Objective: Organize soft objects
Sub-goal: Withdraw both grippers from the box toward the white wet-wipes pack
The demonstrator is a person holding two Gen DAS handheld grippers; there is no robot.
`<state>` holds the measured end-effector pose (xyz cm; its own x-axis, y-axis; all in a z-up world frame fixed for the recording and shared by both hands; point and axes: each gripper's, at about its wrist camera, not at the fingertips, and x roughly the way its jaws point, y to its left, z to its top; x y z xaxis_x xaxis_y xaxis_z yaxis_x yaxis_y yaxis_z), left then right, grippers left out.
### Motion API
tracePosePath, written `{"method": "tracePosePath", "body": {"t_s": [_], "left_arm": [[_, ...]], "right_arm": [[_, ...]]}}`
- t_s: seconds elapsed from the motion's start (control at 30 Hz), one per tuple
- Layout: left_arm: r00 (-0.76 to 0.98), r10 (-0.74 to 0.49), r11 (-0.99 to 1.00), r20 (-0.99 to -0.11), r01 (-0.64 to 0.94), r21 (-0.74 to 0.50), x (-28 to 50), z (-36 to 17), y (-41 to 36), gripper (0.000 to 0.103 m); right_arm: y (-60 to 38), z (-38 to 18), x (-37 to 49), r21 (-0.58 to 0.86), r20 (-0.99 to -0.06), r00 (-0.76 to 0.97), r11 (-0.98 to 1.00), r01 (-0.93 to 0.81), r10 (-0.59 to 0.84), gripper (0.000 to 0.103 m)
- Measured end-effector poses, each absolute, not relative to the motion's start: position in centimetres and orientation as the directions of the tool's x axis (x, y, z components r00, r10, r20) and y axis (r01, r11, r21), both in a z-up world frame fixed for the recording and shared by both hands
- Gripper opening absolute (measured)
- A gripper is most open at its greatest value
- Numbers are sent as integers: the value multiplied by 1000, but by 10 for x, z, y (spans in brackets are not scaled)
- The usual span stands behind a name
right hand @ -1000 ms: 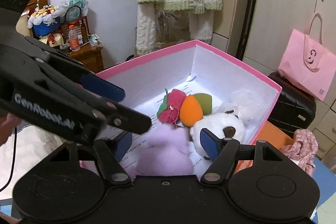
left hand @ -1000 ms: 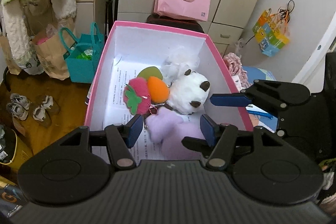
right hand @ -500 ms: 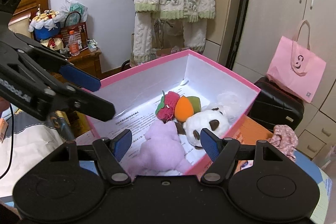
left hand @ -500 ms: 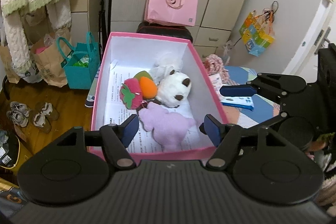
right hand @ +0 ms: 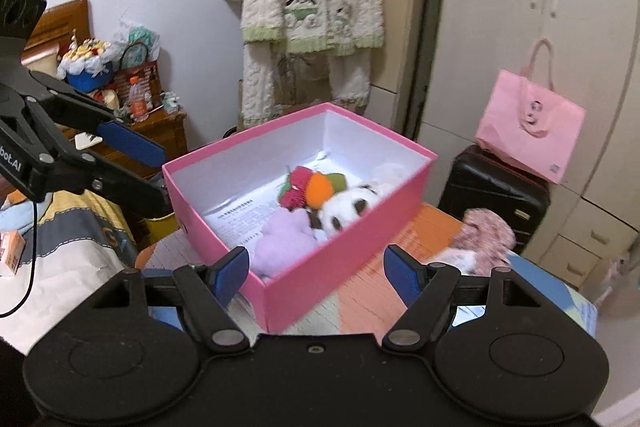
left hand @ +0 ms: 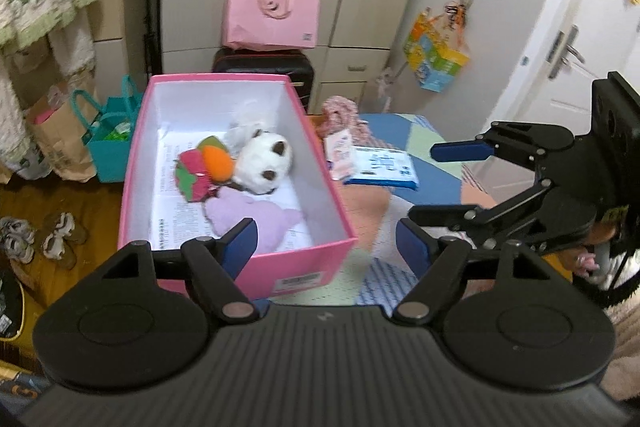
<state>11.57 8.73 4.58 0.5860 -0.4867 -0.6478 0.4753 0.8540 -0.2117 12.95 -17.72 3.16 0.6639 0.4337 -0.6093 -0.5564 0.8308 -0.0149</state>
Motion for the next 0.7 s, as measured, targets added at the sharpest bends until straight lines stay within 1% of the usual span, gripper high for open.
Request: {"method": "tracePosePath", "body": {"t_s": [0.3, 0.53, 0.7], "left_arm": [[531, -549, 789, -646, 584, -190, 104, 51, 33, 76], [469, -586, 741, -661, 640, -203, 108, 48, -16, 76], [423, -600, 722, -679, 652, -232, 121, 38, -50, 76]], "right_arm": [[-249, 26, 99, 16, -589, 710, 884, -467, 385, 79], [-276, 18, 89, 8, -581, 724, 891, -454, 373, 80], [-293, 8, 94, 17, -581, 722, 892, -451, 376, 80]]}}
